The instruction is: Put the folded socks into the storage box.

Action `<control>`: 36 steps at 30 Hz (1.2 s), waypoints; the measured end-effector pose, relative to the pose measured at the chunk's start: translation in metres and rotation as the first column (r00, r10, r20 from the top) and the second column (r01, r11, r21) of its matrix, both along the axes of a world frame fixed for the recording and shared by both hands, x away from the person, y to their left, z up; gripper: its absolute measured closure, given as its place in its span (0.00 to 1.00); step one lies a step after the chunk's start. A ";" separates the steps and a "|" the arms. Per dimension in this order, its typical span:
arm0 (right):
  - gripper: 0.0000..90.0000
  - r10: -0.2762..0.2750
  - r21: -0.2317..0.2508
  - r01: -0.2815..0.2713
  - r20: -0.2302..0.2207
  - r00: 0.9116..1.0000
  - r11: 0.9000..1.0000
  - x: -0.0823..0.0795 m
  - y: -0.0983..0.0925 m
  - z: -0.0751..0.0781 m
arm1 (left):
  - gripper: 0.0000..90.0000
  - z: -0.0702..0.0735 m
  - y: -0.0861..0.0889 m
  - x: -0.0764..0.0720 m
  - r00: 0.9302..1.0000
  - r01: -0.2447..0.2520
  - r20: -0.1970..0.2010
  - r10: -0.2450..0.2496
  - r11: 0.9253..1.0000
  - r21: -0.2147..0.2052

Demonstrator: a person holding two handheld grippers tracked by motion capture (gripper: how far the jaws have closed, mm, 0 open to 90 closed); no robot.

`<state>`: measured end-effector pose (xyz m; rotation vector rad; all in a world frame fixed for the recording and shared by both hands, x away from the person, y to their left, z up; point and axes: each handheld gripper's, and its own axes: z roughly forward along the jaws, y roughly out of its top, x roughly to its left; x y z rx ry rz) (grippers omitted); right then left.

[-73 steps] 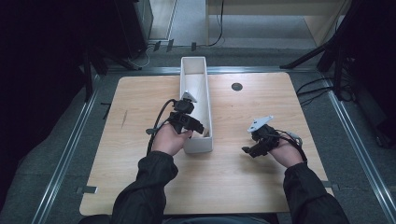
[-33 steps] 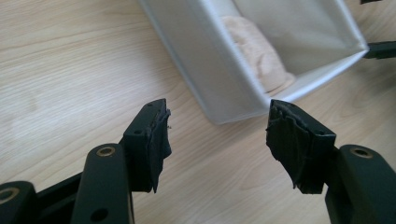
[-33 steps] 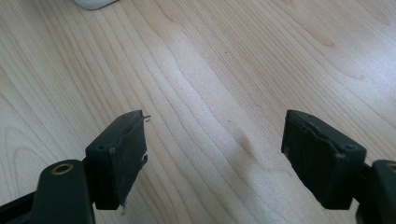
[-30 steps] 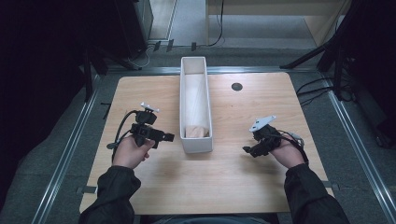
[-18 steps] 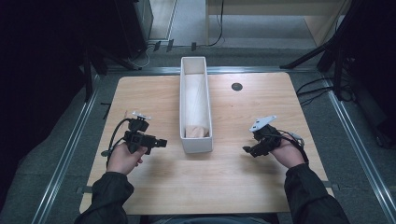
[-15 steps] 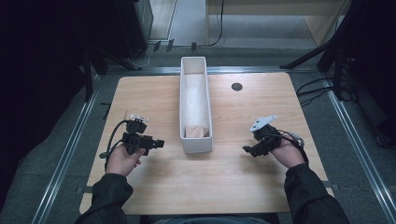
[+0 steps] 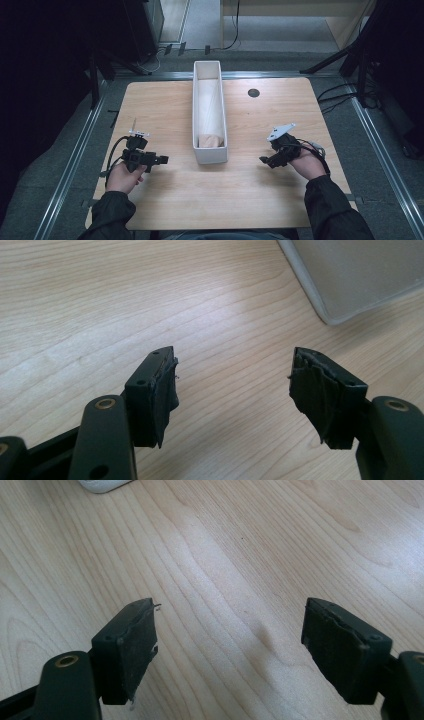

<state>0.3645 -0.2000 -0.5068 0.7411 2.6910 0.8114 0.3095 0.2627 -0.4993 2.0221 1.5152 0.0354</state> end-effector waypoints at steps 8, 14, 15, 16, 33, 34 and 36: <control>0.24 0.004 0.001 -0.004 0.000 1.000 1.000 0.000 0.000 0.000 | 0.38 -0.001 0.008 0.000 1.000 -0.021 -0.010 0.021 1.000 -0.016; 0.24 0.006 0.001 -0.006 0.000 1.000 1.000 0.000 0.001 0.000 | 0.37 -0.001 0.011 0.000 1.000 -0.024 -0.009 0.023 0.999 -0.024; 0.24 0.006 0.001 -0.006 -0.001 1.000 1.000 0.000 0.001 0.000 | 0.37 -0.001 0.011 0.000 1.000 -0.024 -0.009 0.024 0.999 -0.023; 0.24 0.006 0.000 -0.006 -0.001 1.000 1.000 0.000 0.001 0.000 | 0.37 -0.001 0.010 0.000 1.000 -0.023 -0.009 0.023 0.999 -0.023; 0.24 0.009 -0.006 -0.009 -0.004 1.000 1.000 -0.001 0.001 0.000 | 0.36 -0.005 0.005 0.002 1.000 -0.001 -0.027 0.000 1.000 -0.011; 0.24 0.010 -0.006 -0.010 -0.003 1.000 1.000 -0.001 0.001 0.000 | 0.36 -0.005 0.005 0.002 1.000 0.000 -0.031 0.000 1.000 -0.009; 0.24 0.010 -0.006 -0.010 -0.002 1.000 1.000 -0.001 0.001 0.000 | 0.36 -0.006 0.004 0.002 0.999 0.003 -0.035 -0.003 1.000 0.000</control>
